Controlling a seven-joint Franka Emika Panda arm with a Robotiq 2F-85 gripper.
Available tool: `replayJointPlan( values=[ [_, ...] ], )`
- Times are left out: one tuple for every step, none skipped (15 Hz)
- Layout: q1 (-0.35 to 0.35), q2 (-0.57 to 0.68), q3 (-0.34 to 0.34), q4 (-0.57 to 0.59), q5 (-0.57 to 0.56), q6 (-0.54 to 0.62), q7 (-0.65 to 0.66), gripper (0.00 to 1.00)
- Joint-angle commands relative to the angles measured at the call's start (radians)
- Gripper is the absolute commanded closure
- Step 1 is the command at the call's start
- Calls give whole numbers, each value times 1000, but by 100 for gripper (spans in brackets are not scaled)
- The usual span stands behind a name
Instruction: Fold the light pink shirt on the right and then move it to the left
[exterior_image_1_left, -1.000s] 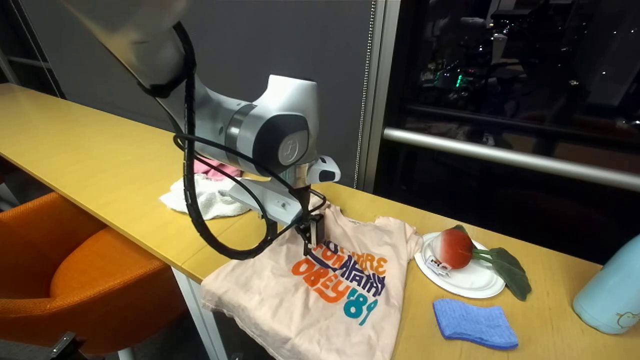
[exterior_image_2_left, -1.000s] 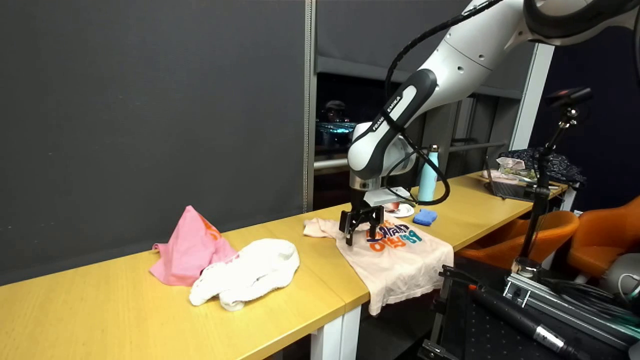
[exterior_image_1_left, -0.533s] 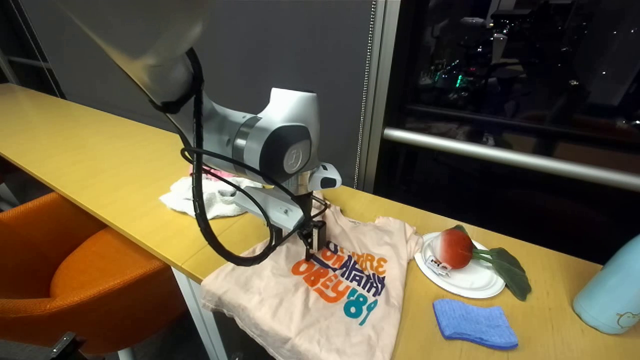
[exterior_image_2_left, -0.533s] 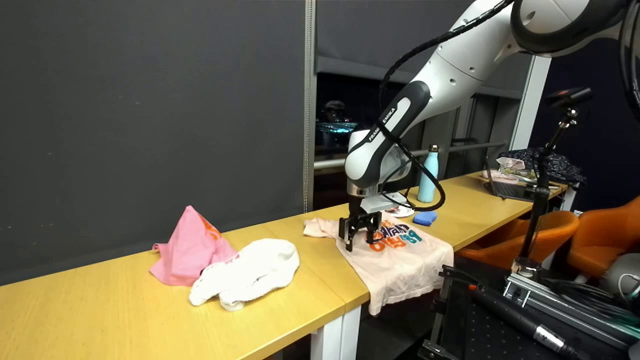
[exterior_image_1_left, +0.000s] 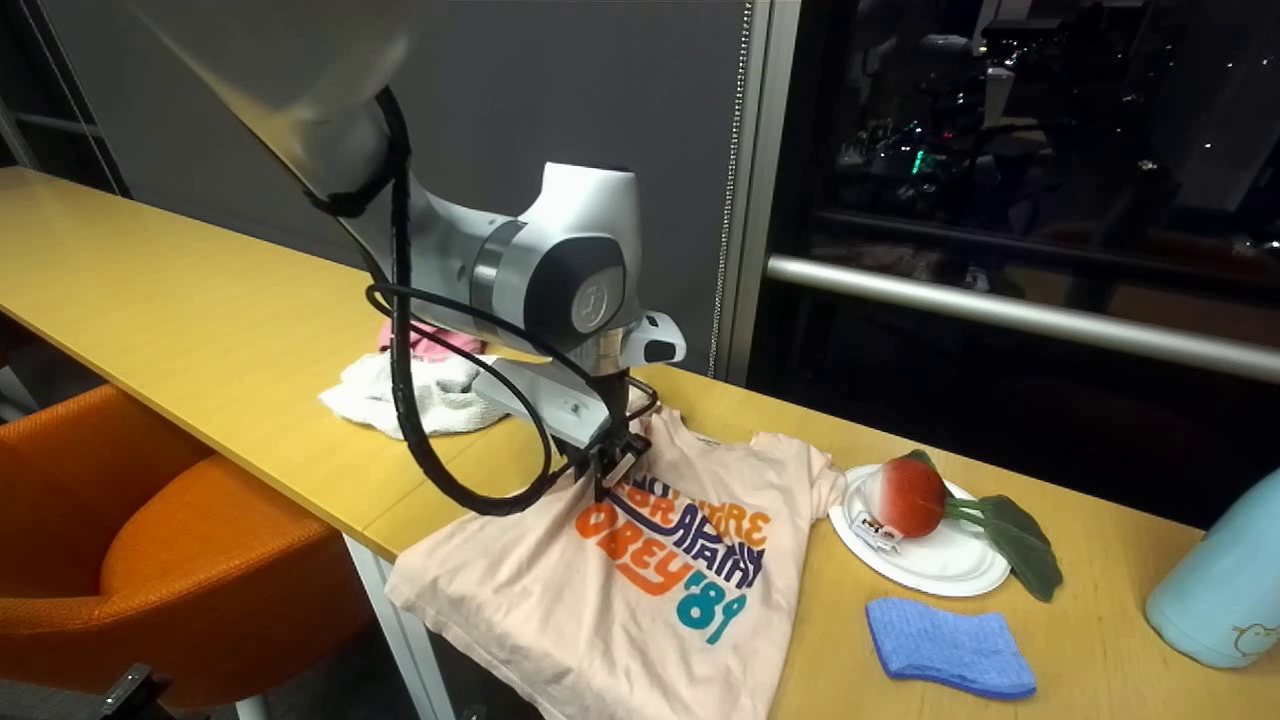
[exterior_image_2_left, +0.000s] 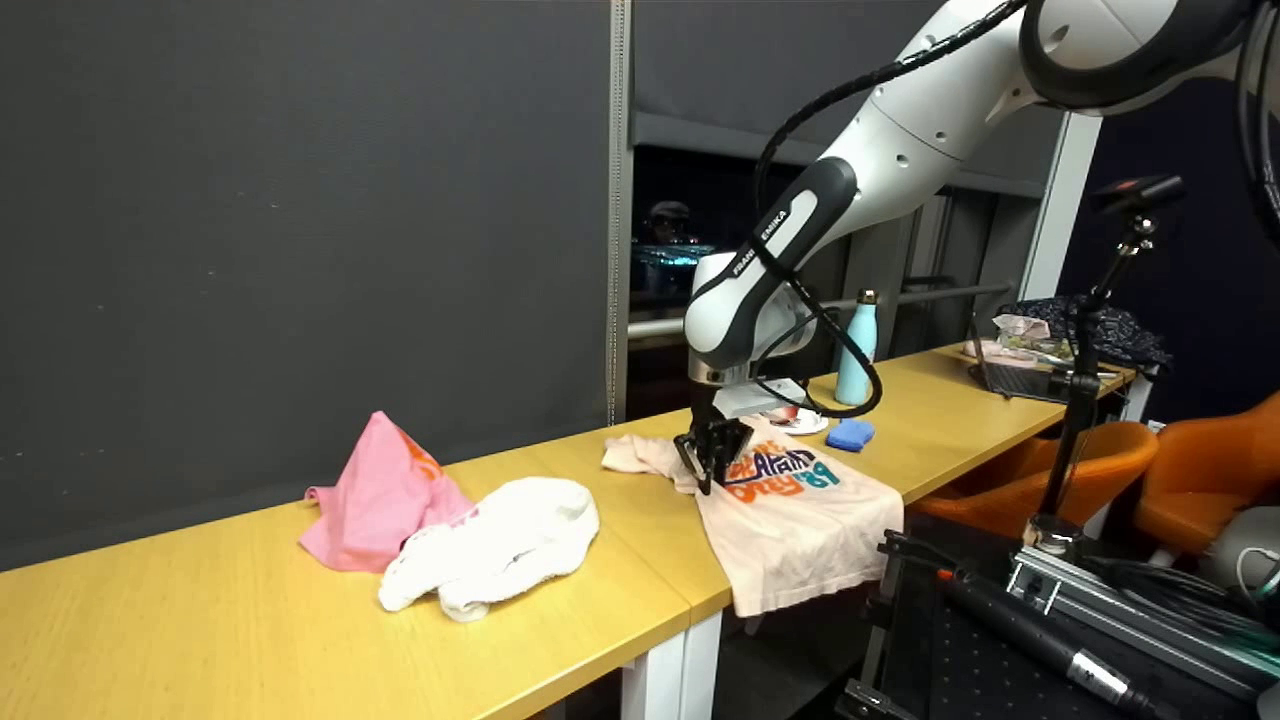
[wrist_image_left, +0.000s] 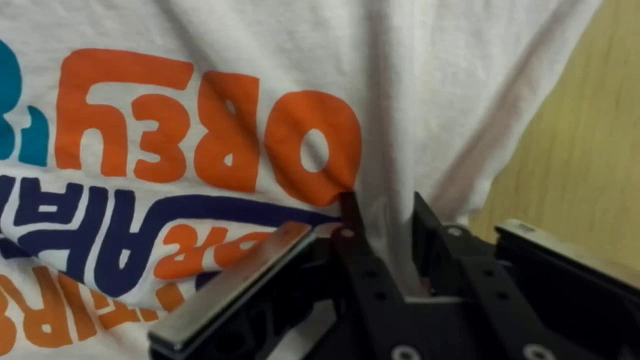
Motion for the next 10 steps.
replayJointPlan(
  values=[
    [22,-1,-13,29,-29,-8,40,100],
    [29,-5,-14,39,-32,-14,45,100],
    [34,-6,-15,52,-34,-17,50,100],
    [39,-8,-15,63,-35,-20,57,100],
    [45,-9,-16,76,-37,-22,61,99],
    [48,-9,-15,88,-37,-24,62,99],
    [54,-10,-16,101,-39,-25,68,99],
    [57,-13,-15,111,-39,-27,70,99],
    [62,-19,-17,122,-41,-28,75,99],
    [66,-24,-18,133,-44,-30,77,99]
  ],
)
